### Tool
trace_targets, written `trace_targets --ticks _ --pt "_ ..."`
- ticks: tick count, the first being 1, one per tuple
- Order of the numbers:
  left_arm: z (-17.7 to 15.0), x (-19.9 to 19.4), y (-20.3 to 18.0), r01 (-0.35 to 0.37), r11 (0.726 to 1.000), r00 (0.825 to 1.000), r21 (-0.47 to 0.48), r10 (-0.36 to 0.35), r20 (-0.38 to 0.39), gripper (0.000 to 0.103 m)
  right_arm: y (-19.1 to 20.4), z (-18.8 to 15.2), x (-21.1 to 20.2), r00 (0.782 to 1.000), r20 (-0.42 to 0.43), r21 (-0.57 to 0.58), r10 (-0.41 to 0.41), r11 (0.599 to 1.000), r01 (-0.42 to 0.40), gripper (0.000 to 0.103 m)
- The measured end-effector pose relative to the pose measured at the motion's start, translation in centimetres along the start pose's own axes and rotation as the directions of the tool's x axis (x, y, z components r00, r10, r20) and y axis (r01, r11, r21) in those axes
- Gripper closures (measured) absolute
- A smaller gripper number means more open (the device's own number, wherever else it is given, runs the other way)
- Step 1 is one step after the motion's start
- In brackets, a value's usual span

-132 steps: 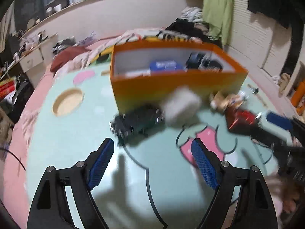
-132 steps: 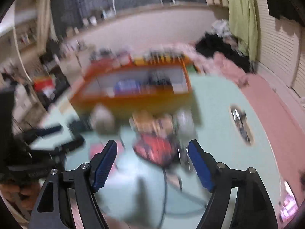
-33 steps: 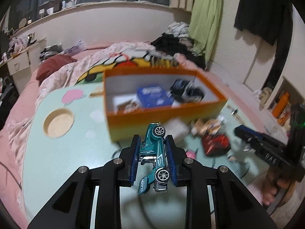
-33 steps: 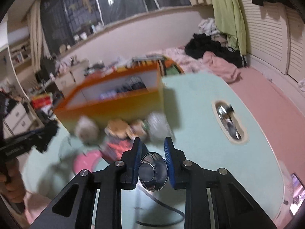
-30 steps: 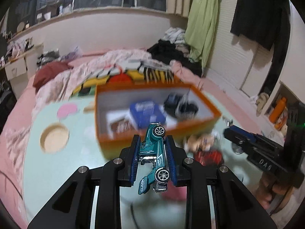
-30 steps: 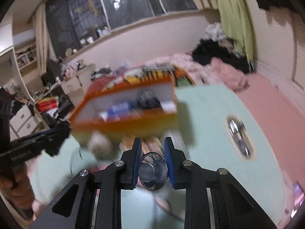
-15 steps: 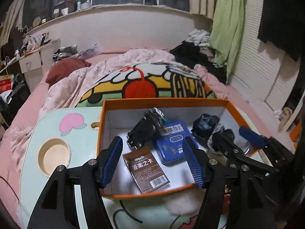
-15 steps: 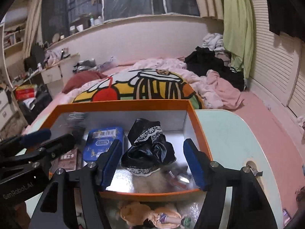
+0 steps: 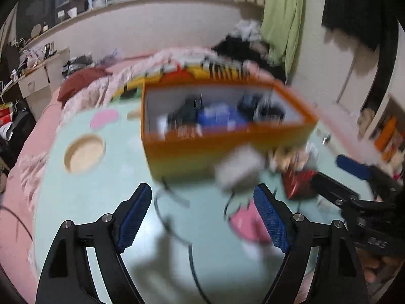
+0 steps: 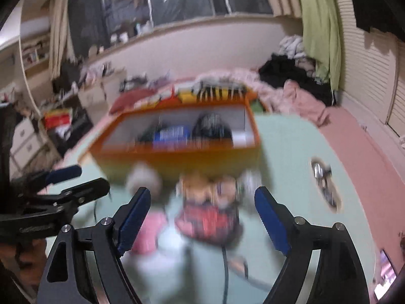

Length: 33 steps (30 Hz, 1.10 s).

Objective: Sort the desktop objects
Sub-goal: 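Withdraw both open grippers from the orange box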

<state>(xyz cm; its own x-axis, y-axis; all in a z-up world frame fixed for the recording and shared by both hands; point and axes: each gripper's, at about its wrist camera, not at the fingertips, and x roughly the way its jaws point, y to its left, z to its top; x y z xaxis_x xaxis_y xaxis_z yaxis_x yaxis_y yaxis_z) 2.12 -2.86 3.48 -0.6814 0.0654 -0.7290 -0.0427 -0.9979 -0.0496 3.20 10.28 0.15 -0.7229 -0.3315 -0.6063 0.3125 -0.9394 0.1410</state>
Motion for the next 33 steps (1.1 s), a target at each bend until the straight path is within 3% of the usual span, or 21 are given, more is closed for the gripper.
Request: trace_targets --ticks 3,4,5,8,29,33 --pt "-1.5 2.6 0.1 -0.049 0.999 0.995 -0.011 0.047 -0.084 0.017 -0.1 -2.7 0.9 0.996 -0.079 -0.044 -0.045 0.998 0.042 0.016" --pt "-1.8 2.8 -0.3 -0.120 0.993 0.991 0.005 0.120 -0.057 0.012 -0.4 -3.3 1.5 0.992 -0.114 -0.046 -0.054 0.998 0.049 0.016" --pt "-1.8 3.2 -0.5 -0.119 0.993 0.990 -0.004 0.119 -0.070 0.004 -0.8 -3.8 2.5 0.986 -0.158 -0.036 -0.051 0.998 0.046 0.014" --pt "-1.6 3.4 -1.2 -0.103 0.994 0.991 0.031 0.105 -0.082 0.000 -0.6 -3.7 3.2 0.981 -0.175 -0.084 -0.082 0.994 0.068 0.004" --pt "-1.1 2.9 -1.0 -0.095 0.995 0.992 0.033 0.098 -0.077 0.000 -0.5 -3.9 3.7 0.984 -0.169 -0.077 -0.051 0.996 0.038 0.000" --pt "-1.0 2.9 -1.0 -0.095 0.995 0.992 0.033 0.097 -0.076 0.000 -1.0 -3.9 3.3 0.989 -0.150 -0.048 -0.010 0.999 0.003 0.001"
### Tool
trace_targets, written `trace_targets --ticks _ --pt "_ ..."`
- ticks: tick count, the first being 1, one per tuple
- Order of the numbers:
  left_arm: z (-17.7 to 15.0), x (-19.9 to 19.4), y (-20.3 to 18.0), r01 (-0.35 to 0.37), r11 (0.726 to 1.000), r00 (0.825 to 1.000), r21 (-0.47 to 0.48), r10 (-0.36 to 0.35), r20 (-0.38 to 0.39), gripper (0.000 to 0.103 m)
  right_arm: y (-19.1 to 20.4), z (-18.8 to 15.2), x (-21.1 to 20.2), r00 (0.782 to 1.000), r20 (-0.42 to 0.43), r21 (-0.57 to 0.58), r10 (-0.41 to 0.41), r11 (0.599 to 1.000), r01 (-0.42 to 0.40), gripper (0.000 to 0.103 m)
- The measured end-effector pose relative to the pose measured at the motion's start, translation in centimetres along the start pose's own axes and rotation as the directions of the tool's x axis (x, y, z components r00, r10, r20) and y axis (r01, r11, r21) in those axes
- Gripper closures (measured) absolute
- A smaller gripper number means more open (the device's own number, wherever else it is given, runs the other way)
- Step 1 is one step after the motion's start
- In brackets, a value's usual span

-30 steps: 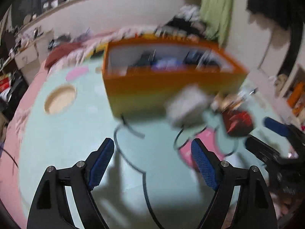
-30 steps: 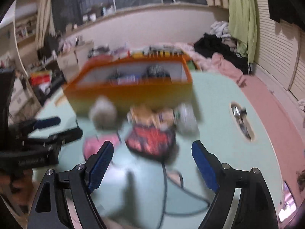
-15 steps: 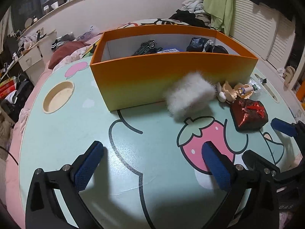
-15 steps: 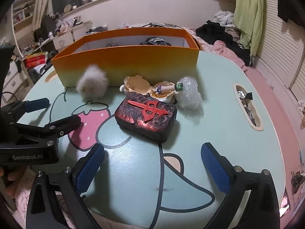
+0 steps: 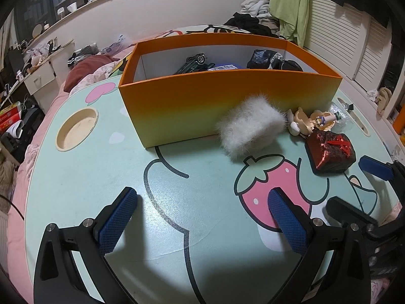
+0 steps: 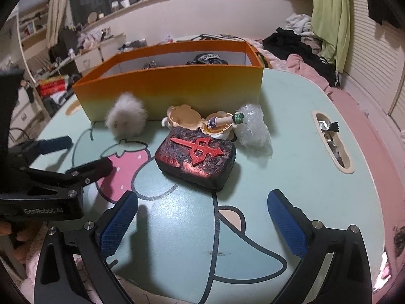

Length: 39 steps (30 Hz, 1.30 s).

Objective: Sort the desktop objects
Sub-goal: 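Withdraw both open grippers from the orange box, then put the white ball in the box with left while right adds the patterned box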

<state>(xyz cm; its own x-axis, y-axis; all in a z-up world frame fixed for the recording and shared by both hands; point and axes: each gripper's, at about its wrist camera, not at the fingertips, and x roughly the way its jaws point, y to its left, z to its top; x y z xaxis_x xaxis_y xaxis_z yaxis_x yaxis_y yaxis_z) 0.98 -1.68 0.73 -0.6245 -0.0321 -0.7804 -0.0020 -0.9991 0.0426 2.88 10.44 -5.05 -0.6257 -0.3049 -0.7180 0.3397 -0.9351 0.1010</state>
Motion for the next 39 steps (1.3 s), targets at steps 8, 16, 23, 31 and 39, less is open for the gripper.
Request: trace_targets --ticks 8,16,23,31,39 --pt "0.2 -0.2 0.1 0.001 1.000 1.000 0.000 -0.001 0.001 0.000 -0.5 -0.1 -0.3 0.999 0.024 0.033 0.041 0.999 -0.042 0.001" --pt "0.3 -0.4 0.1 0.001 1.000 1.000 0.001 -0.001 0.001 0.000 -0.8 -0.1 -0.4 0.998 0.037 0.052 0.058 0.997 -0.060 0.001" --pt "0.5 -0.6 0.2 0.002 1.000 1.000 0.001 -0.002 0.002 0.000 -1.3 -0.1 -0.6 0.997 0.051 0.086 0.060 0.994 -0.064 0.001" --pt "0.7 -0.8 0.3 0.002 1.000 1.000 0.000 -0.002 0.002 0.000 -1.2 2.6 0.9 1.000 0.000 0.145 0.000 0.989 0.000 0.001" --pt "1.0 -1.5 0.4 0.004 1.000 1.000 0.002 -0.004 0.004 0.000 0.8 2.5 1.9 0.997 -0.001 0.057 -0.074 0.996 0.074 0.036"
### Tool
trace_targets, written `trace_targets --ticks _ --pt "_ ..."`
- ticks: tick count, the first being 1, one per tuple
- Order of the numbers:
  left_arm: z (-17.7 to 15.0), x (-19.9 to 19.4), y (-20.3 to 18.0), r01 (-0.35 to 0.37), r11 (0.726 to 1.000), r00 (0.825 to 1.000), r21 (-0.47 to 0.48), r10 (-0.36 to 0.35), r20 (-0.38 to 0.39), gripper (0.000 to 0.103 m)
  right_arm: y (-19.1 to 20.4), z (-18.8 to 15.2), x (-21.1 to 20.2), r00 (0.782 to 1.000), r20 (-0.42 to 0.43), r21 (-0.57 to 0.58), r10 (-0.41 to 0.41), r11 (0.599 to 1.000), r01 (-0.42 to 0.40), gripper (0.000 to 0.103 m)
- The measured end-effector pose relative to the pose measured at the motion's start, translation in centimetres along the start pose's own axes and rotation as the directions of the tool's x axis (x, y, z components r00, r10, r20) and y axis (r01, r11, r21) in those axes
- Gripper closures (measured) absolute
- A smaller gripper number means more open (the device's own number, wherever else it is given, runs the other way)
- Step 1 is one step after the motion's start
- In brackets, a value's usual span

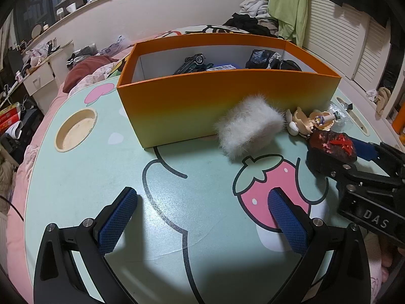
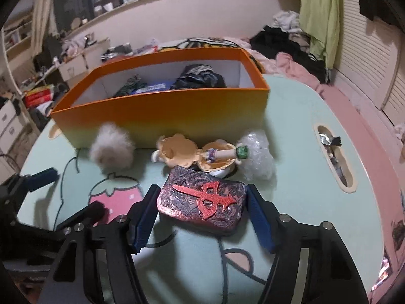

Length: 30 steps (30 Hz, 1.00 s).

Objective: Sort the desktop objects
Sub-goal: 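Put the white ball in the box with left while right adds the patterned box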

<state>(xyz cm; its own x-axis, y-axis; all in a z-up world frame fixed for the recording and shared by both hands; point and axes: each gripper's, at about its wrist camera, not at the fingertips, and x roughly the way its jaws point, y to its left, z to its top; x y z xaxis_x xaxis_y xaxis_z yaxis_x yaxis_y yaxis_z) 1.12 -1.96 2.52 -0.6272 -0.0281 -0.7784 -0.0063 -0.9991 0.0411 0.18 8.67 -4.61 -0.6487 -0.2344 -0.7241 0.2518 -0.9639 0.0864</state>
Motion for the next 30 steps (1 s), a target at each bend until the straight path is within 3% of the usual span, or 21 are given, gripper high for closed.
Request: trace_targets --ticks 3,6,9,13,15,19,21,22,30 --pt "0.3 -0.1 -0.3 0.002 1.000 1.000 0.000 -0.002 0.001 0.000 -1.3 -0.8 -1.0 0.995 0.059 0.043 0.083 0.995 -0.086 0.036" --pt "0.5 -0.4 -0.8 0.001 1.000 1.000 0.004 -0.001 -0.002 0.000 -2.4 -1.7 -2.7 0.976 0.152 0.068 0.158 0.983 -0.170 0.036" --pt "1.3 -0.7 -1.4 -0.002 1.000 1.000 0.017 0.001 0.014 0.000 -3.5 -1.9 -3.4 0.967 0.200 0.115 0.160 0.976 -0.185 0.036" --pt "3.3 -1.9 -3.1 0.040 0.998 0.997 0.049 -0.043 0.070 0.000 -3.9 -1.6 -2.9 0.968 0.186 0.138 0.170 0.971 -0.197 0.036" --pt "4.2 -1.6 -4.0 0.045 0.996 0.997 0.076 -0.049 0.052 0.008 -3.8 -1.6 -2.9 0.967 0.189 0.132 0.170 0.972 -0.196 0.036" --pt "4.8 0.6 -5.0 0.091 0.989 0.996 0.114 -0.087 -0.037 0.061 -4.0 -1.4 -2.9 0.967 0.187 0.138 0.174 0.970 -0.201 0.036" --pt "4.0 0.9 -4.9 0.117 0.987 0.993 0.113 -0.116 -0.020 0.068 -4.1 -1.5 -3.0 0.966 0.190 0.143 0.175 0.969 -0.203 0.036" --pt "3.5 0.9 -4.5 0.138 0.985 0.990 0.104 -0.139 -0.005 0.085 -4.2 -1.6 -3.0 0.965 0.193 0.144 0.175 0.968 -0.204 0.036" --pt "-0.9 -0.5 -2.4 0.174 0.978 0.975 0.116 -0.188 0.117 0.089 -4.2 -1.8 -3.1 0.964 0.200 0.145 0.175 0.968 -0.205 0.036"
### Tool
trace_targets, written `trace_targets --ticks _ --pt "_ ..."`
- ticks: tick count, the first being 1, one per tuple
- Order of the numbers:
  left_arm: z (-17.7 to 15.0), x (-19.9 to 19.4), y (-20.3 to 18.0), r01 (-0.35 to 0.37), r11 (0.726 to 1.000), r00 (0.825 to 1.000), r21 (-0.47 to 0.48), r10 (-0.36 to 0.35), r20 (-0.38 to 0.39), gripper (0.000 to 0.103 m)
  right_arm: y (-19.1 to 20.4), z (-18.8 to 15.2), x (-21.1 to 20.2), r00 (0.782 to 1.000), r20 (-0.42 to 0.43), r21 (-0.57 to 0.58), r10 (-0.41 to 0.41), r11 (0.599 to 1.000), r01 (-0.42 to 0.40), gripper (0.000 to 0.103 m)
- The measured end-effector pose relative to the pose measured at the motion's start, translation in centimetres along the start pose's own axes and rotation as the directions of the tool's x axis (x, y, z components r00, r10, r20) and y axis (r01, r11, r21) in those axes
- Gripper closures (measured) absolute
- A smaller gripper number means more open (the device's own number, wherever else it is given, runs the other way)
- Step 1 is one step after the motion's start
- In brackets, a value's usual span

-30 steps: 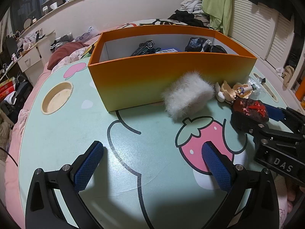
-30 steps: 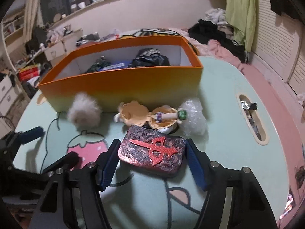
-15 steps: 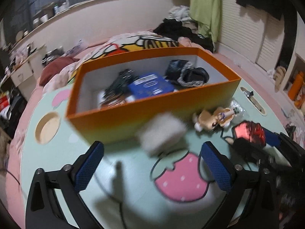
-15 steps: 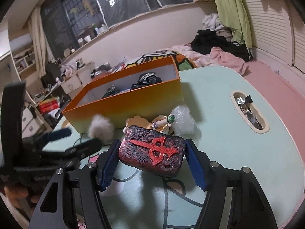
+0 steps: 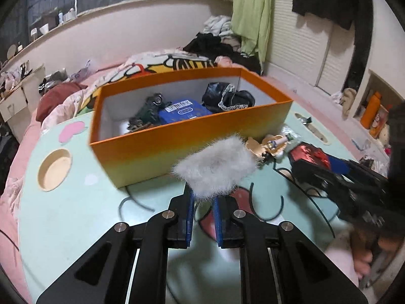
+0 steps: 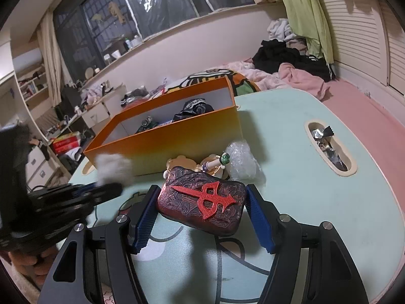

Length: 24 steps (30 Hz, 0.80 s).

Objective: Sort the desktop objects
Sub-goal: 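Put the white ball in the box with left while right adds the patterned box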

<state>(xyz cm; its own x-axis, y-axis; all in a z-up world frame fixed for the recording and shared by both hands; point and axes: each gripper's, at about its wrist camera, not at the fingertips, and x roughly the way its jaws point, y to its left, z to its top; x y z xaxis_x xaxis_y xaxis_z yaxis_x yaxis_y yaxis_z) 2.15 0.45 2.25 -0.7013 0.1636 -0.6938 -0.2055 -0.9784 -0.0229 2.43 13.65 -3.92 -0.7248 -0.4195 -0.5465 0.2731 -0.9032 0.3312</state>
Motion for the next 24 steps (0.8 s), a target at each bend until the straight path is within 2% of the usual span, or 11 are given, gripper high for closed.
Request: trace_targets --ticks 4,8,12,15,16,17,19,20,21,23,24 --pt "-0.2 -0.7 0.1 0.006 1.000 1.000 -0.010 -0.005 0.031 0.089 0.4 0.1 -0.3 1.000 0.013 -0.012 -0.003 1.000 0.003 0.036" --pt "1.6 -0.9 0.0 0.011 0.999 0.997 -0.031 -0.009 0.076 0.089 1.8 1.2 -0.7 0.999 0.033 -0.075 0.000 0.997 0.003 0.036" --pt "5.0 -0.5 1.1 -0.006 0.997 0.994 -0.076 0.015 0.113 0.089 3.6 4.5 -0.4 0.997 0.078 -0.107 0.002 0.994 0.006 0.036" --pt "7.4 0.9 2.3 -0.053 0.989 0.993 -0.141 0.067 0.100 0.086 5.1 7.9 1.7 0.991 0.110 -0.151 -0.071 0.985 0.087 0.035" --pt "8.0 2.0 2.8 -0.072 0.985 0.994 -0.159 0.085 0.076 0.075 5.4 8.8 2.8 0.990 0.109 -0.161 -0.085 0.982 0.102 0.035" --pt "8.3 2.8 3.6 -0.091 0.981 0.994 -0.173 0.099 0.037 0.058 5.7 9.4 3.9 0.990 0.095 -0.176 -0.101 0.977 0.117 0.033" --pt "8.4 5.1 5.5 -0.159 0.963 0.987 -0.219 0.151 -0.051 0.044 5.9 10.0 7.2 0.985 0.013 -0.222 -0.170 0.960 0.168 0.028" --pt "7.9 5.7 6.0 -0.137 0.961 0.990 -0.241 0.126 -0.060 0.044 5.7 9.9 8.1 0.979 -0.012 -0.232 -0.202 0.953 0.193 0.026" --pt "7.5 5.5 6.2 -0.104 0.965 0.995 -0.239 0.102 -0.020 0.043 5.3 9.4 9.0 0.975 -0.040 -0.235 -0.220 0.950 0.205 0.025" --pt "6.8 5.2 5.9 -0.115 0.968 0.993 -0.224 0.119 0.004 0.041 5.0 8.4 8.1 0.978 0.022 -0.234 -0.209 0.950 0.208 0.024" --pt "7.1 5.1 5.7 -0.111 0.968 0.993 -0.225 0.115 0.005 0.040 4.9 8.1 7.6 0.980 0.025 -0.224 -0.196 0.955 0.197 0.024"
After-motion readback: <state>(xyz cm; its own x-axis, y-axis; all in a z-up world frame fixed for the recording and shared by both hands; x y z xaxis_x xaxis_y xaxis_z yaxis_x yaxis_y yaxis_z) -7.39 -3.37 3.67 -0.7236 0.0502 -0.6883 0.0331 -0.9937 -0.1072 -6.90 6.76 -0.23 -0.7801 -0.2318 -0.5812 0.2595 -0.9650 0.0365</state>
